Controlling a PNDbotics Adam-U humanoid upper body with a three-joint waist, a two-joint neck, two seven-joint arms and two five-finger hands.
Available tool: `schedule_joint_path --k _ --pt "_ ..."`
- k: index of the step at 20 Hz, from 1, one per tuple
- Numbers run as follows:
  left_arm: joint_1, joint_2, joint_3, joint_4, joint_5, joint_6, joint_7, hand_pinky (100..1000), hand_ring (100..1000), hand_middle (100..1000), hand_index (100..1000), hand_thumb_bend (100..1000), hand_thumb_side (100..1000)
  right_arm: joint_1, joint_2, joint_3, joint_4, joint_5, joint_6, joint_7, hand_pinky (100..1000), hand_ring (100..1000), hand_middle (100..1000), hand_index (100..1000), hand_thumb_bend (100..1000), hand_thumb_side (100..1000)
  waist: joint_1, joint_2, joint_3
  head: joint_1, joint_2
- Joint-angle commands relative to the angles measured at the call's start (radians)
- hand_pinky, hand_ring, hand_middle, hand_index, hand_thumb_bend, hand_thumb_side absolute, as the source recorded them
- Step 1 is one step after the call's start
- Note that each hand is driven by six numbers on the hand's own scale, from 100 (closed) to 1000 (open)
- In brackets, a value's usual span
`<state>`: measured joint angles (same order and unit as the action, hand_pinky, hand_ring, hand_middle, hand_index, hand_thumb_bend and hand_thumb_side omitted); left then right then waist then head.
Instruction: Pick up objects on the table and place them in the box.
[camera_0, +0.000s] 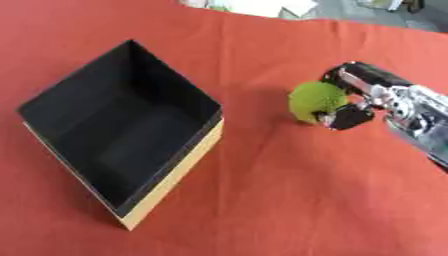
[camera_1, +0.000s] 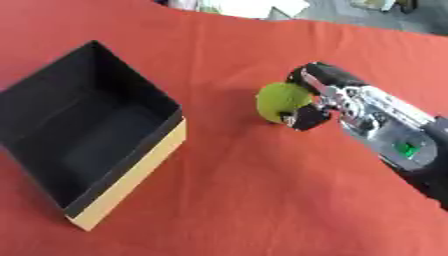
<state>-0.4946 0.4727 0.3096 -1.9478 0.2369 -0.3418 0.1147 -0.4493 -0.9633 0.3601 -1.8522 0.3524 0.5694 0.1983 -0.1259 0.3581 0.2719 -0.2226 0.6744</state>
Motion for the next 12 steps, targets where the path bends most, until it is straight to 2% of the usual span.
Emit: schedule_joint_path --k 1,6,12 --pt "-0.011 0.022 0.003 -0.01 -0.004 0.002 0.0 674 551 535 676 100 100 -0.004 -0.048 -0.055 -0.098 -0.02 -0.008 -0.031 706 616 495 662 100 100 0.006 -0.024 -0.004 0.004 -0.012" --pt "-0.01 0.024 0.002 -0.009 -0.006 0.0 0.002 674 552 535 677 100 100 -0.057 -0.05 -0.096 -0.146 -0.069 -0.058 -0.037 705 602 483 662 100 100 0.009 -0.029 -0.007 0.002 -0.008" --pt "-0.01 0.023 -0.006 -0.007 -0.004 0.0 -0.001 673 552 536 677 100 100 -0.197 -0.003 -0.078 -0.148 -0.141 -0.147 0.036 696 591 475 657 100 100 0.008 -0.042 0.0 -0.016 0.004"
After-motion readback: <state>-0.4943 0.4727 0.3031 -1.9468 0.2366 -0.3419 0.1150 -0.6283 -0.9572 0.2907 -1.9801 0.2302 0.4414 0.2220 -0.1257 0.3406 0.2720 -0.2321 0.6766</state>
